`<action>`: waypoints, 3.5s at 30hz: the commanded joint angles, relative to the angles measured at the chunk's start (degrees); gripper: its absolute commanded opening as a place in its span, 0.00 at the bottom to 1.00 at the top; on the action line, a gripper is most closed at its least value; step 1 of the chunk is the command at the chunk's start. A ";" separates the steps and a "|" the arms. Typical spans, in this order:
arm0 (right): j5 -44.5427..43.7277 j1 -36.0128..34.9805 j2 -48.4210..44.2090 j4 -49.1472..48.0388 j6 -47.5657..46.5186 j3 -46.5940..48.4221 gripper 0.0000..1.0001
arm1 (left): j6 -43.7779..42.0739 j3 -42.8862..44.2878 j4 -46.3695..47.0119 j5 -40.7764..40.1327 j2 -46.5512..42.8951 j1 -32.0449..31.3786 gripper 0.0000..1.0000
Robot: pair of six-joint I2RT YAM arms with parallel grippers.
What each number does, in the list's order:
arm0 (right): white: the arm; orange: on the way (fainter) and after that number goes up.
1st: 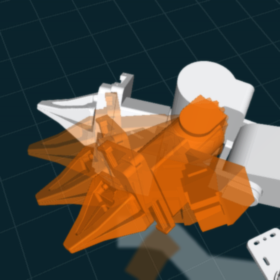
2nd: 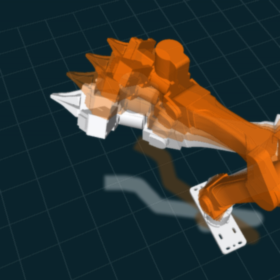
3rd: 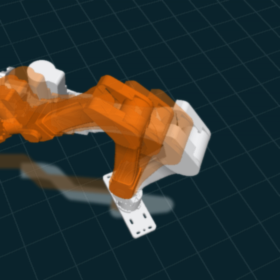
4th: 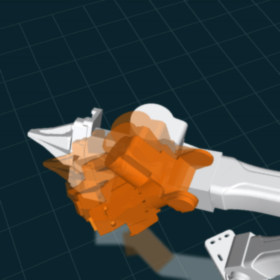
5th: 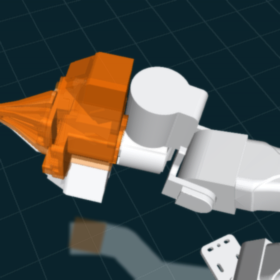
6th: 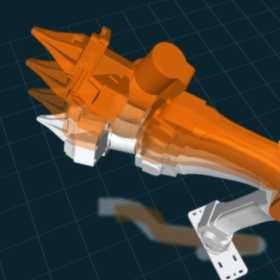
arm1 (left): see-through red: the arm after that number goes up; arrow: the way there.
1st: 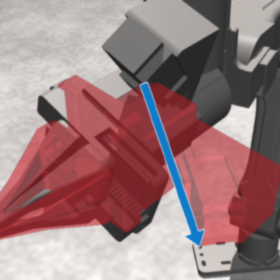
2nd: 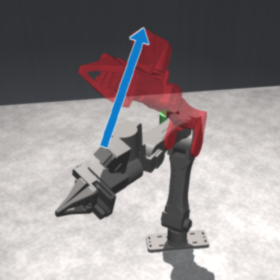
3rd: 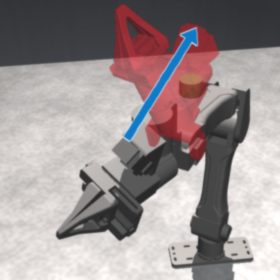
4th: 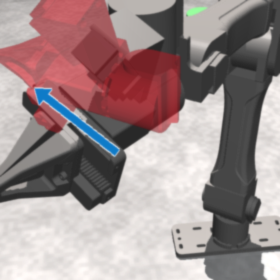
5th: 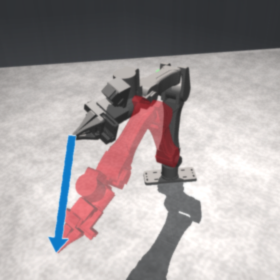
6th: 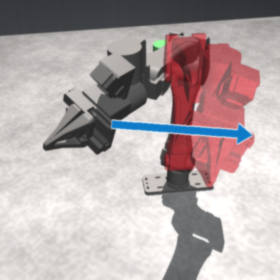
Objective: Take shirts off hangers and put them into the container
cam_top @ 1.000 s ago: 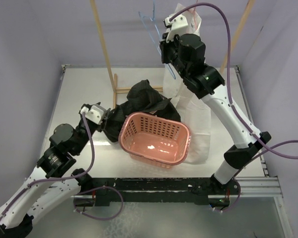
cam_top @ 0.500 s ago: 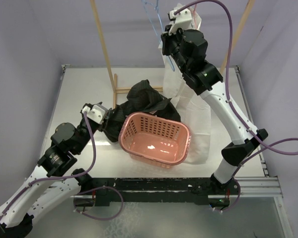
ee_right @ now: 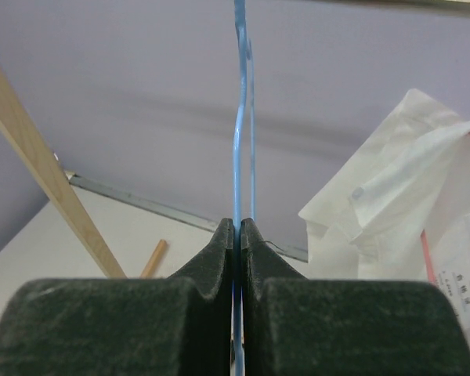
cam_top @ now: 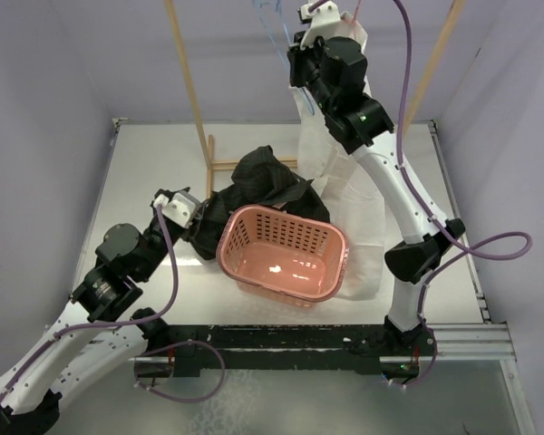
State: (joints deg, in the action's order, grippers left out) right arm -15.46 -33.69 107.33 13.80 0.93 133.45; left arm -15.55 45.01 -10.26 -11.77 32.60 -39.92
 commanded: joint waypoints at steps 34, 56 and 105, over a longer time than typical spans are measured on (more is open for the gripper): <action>14.62 1.41 -64.68 -3.03 12.26 -69.62 0.72 | 16.28 9.71 28.29 8.59 41.07 2.60 0.99; 13.14 1.40 -72.26 1.35 12.48 -77.75 0.70 | 29.37 22.26 12.61 20.81 50.71 27.12 0.00; 21.45 1.44 -70.59 -5.45 16.73 -85.99 0.68 | 37.99 12.12 -22.38 5.28 47.69 31.47 0.99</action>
State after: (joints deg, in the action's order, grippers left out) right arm 4.16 -32.29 36.75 12.78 16.38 48.05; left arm 19.64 55.51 -32.36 3.07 77.47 -6.96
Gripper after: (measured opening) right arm 0.687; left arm 0.990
